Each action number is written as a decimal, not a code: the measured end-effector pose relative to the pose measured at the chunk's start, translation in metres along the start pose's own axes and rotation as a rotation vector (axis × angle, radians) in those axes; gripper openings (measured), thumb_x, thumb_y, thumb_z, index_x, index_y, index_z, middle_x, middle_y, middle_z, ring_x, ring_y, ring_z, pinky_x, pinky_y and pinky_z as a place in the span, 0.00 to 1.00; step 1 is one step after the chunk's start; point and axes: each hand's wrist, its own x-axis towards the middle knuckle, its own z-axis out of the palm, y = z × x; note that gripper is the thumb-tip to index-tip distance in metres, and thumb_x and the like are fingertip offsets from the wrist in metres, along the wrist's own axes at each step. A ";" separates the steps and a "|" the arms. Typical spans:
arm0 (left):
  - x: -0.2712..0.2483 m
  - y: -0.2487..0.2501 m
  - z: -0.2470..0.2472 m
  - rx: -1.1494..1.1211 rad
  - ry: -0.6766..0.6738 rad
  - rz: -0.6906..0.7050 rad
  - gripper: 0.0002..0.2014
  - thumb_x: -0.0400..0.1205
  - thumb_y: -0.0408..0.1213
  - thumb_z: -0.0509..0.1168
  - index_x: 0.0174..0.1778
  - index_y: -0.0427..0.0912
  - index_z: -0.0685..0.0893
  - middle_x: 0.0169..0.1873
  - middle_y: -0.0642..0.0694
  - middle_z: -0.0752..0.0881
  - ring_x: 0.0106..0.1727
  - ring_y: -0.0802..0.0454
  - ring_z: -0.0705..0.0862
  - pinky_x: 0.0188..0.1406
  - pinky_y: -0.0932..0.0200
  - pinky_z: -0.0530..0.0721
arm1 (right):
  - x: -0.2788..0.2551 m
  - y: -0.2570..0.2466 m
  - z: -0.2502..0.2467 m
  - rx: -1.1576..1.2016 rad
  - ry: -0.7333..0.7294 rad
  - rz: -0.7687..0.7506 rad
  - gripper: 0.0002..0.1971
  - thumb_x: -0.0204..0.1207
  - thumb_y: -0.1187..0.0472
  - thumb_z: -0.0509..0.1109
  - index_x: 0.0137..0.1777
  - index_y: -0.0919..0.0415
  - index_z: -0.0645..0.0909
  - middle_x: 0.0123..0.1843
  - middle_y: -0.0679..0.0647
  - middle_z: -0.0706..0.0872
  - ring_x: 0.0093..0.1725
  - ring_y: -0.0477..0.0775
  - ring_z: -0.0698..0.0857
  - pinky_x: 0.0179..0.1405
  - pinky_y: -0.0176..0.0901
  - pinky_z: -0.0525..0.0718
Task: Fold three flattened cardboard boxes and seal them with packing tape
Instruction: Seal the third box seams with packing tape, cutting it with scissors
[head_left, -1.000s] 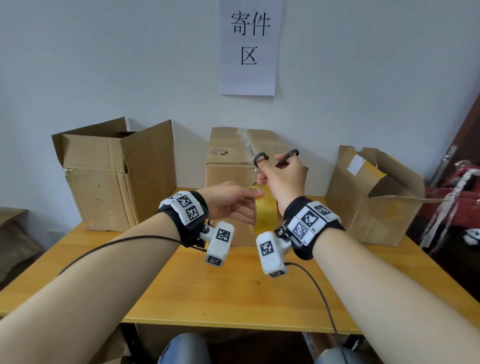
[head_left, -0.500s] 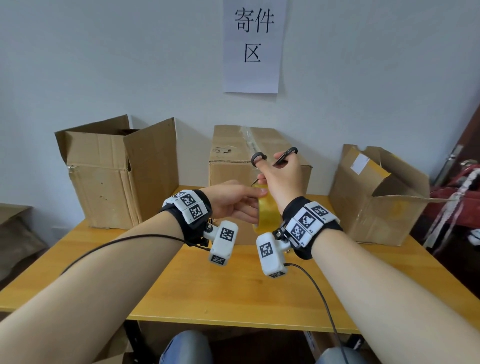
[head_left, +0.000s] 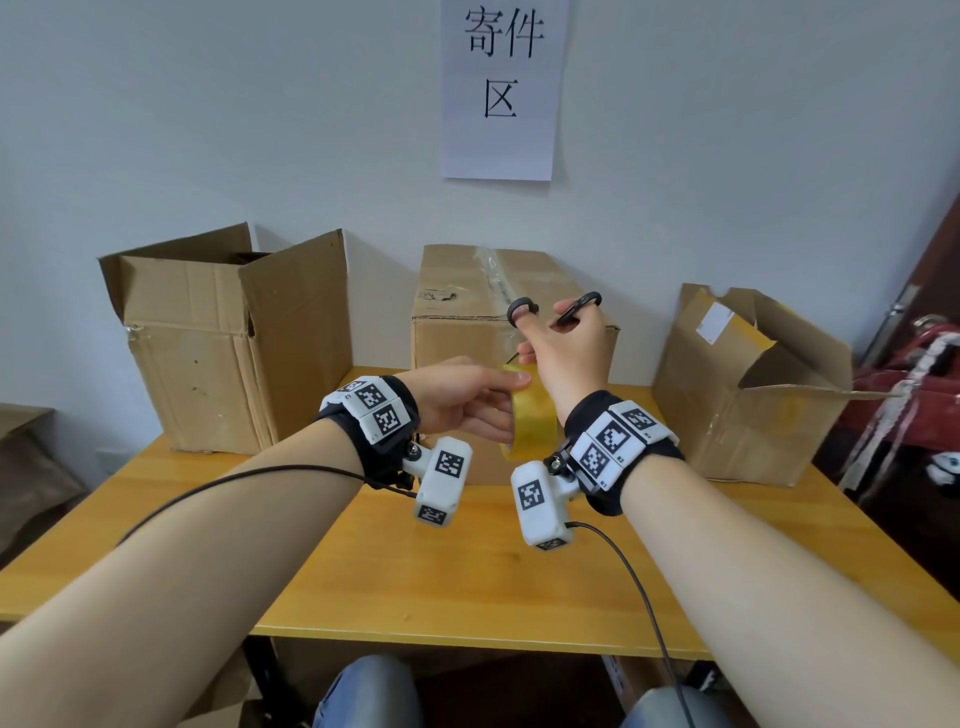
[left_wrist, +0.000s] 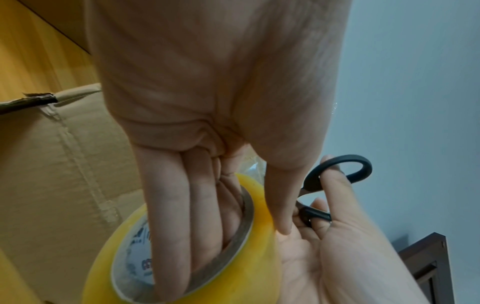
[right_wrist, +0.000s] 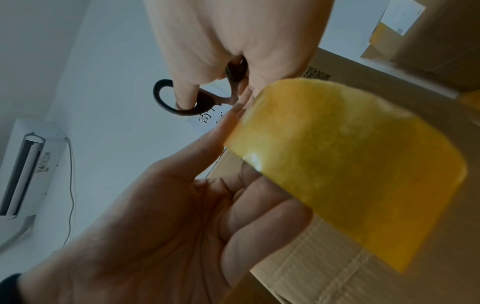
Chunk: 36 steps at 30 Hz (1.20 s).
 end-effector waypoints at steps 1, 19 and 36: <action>0.000 0.000 0.000 -0.003 0.002 0.000 0.18 0.85 0.43 0.68 0.60 0.28 0.85 0.49 0.33 0.91 0.45 0.42 0.93 0.55 0.49 0.91 | 0.000 0.000 0.000 -0.010 0.002 -0.004 0.23 0.75 0.57 0.80 0.62 0.64 0.73 0.37 0.51 0.80 0.32 0.53 0.87 0.30 0.39 0.86; -0.001 0.000 0.002 0.009 0.014 -0.004 0.15 0.85 0.42 0.69 0.53 0.31 0.86 0.43 0.36 0.92 0.45 0.42 0.92 0.56 0.47 0.90 | -0.002 0.005 0.000 -0.169 0.035 -0.048 0.29 0.57 0.36 0.81 0.49 0.46 0.69 0.43 0.61 0.90 0.35 0.57 0.90 0.38 0.51 0.89; 0.001 -0.002 0.003 -0.003 0.029 0.000 0.14 0.84 0.41 0.70 0.53 0.30 0.84 0.40 0.37 0.90 0.42 0.42 0.92 0.51 0.48 0.92 | 0.013 -0.004 -0.038 0.006 0.152 -0.036 0.13 0.81 0.52 0.72 0.46 0.63 0.83 0.29 0.54 0.89 0.26 0.54 0.88 0.34 0.52 0.91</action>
